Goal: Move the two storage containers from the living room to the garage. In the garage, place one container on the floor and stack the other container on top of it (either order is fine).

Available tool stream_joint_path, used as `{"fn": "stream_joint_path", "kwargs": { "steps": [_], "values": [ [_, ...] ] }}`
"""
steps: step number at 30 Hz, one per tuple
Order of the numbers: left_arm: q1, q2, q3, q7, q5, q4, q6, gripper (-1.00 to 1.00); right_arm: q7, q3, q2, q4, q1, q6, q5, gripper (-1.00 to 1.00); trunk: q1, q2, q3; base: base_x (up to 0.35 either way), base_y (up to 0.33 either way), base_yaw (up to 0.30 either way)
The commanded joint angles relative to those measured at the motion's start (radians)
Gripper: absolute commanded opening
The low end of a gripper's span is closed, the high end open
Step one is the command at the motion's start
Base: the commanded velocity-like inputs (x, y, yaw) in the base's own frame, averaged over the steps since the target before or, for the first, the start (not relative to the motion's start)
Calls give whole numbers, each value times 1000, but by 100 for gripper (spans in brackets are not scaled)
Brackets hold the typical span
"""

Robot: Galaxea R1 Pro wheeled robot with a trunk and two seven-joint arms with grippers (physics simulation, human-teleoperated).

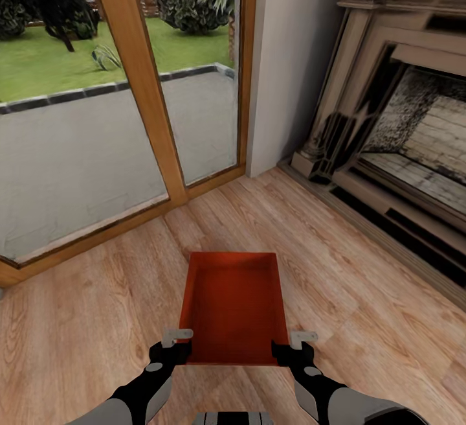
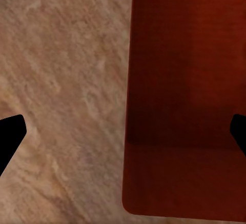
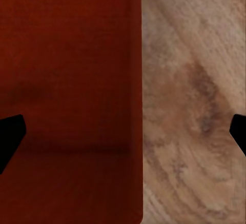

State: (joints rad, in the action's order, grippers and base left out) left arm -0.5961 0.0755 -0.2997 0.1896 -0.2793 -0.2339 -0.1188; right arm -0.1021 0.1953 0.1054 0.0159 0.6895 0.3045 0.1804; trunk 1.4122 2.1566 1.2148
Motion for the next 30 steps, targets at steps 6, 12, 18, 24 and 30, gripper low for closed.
{"fn": "stream_joint_path", "kwargs": {
  "steps": [6,12,18,24,30],
  "values": [
    [-1,0,-9,5,-9,0,-4,100,-2,9,0,2,1,5,12,100,23,42,19,0,0,0],
    [-1,0,-8,6,-9,-1,-4,100,-2,9,0,2,1,5,16,100,31,56,26,0,0,0],
    [-1,1,-7,8,-9,-1,-4,100,-2,9,0,1,1,5,16,100,31,56,26,0,0,0],
    [-1,1,-6,8,-9,-1,-4,100,-2,9,0,2,1,5,17,100,31,56,26,60,0,0],
    [-1,0,-7,8,-9,-1,-4,100,-2,9,0,2,1,5,18,100,31,56,26,235,0,0]
  ]
}}
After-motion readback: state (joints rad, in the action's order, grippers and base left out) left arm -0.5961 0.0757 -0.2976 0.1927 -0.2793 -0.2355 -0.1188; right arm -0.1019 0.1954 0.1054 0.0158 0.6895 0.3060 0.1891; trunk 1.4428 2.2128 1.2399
